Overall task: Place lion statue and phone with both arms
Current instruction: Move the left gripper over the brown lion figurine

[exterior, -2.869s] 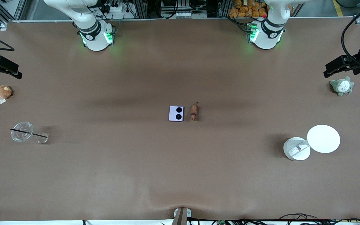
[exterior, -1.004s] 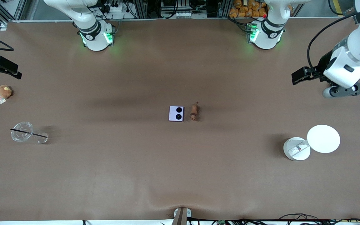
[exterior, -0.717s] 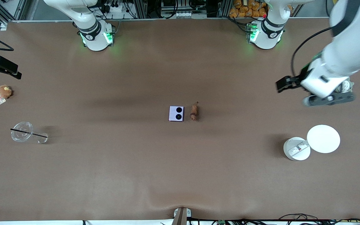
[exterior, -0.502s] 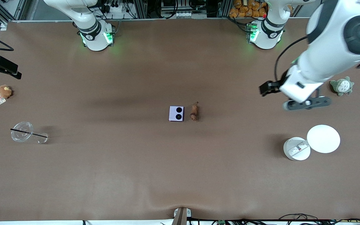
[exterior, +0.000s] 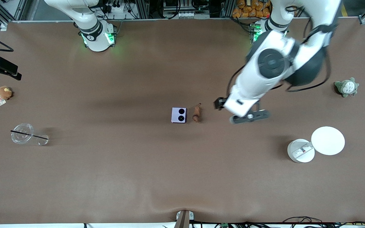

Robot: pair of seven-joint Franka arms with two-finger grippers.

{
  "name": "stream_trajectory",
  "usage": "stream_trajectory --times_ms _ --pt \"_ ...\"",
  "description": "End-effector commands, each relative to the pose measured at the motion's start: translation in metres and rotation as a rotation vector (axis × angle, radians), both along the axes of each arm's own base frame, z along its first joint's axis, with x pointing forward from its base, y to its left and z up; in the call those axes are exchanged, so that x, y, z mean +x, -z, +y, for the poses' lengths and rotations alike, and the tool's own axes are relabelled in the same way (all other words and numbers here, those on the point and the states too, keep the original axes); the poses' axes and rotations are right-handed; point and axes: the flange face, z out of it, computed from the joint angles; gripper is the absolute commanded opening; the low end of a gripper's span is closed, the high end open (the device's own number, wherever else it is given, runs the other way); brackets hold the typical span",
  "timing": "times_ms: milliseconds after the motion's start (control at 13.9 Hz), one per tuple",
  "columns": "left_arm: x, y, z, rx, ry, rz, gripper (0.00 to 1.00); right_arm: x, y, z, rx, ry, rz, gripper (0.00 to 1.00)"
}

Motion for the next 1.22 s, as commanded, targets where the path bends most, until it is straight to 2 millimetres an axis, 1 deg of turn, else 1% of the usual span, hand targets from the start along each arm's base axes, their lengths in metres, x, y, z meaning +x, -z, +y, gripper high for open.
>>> stream_trajectory --times_ms 0,143,215,287,359,646,717,789,1076,1148 --pt "0.002 0.049 -0.032 0.036 0.047 -0.032 1.0 0.0 -0.002 -0.007 0.004 -0.009 0.003 1.0" --pt "0.0 0.087 -0.05 0.05 0.092 -0.056 1.0 0.001 -0.002 -0.007 0.004 -0.009 0.005 1.0" --pt "-0.001 0.104 -0.056 0.05 0.103 -0.05 1.0 0.001 -0.002 -0.006 0.004 -0.011 0.005 1.0" --pt "-0.004 0.117 -0.065 0.039 0.114 -0.053 1.0 0.001 -0.002 -0.006 0.006 -0.011 0.005 1.0" --pt "-0.004 0.127 -0.069 0.028 0.116 -0.056 1.0 0.001 -0.002 -0.006 0.004 -0.011 0.003 1.0" --pt "-0.017 0.161 -0.088 0.03 0.106 -0.027 0.99 0.001 -0.002 -0.006 0.006 -0.011 0.005 1.0" --pt "-0.019 0.171 -0.089 0.036 0.097 -0.014 0.93 0.001 -0.002 -0.006 0.006 -0.011 0.005 1.0" --pt "-0.024 0.179 -0.095 0.036 0.105 -0.007 0.9 0.001 -0.002 -0.006 0.006 -0.011 0.005 1.0" --pt "-0.032 0.205 -0.11 0.014 0.073 -0.012 0.84 0.001 -0.002 -0.004 0.005 -0.017 0.005 1.0" --pt "-0.033 0.209 -0.111 0.016 0.076 -0.009 0.78 0.001 -0.002 -0.001 0.004 -0.022 0.003 1.0"
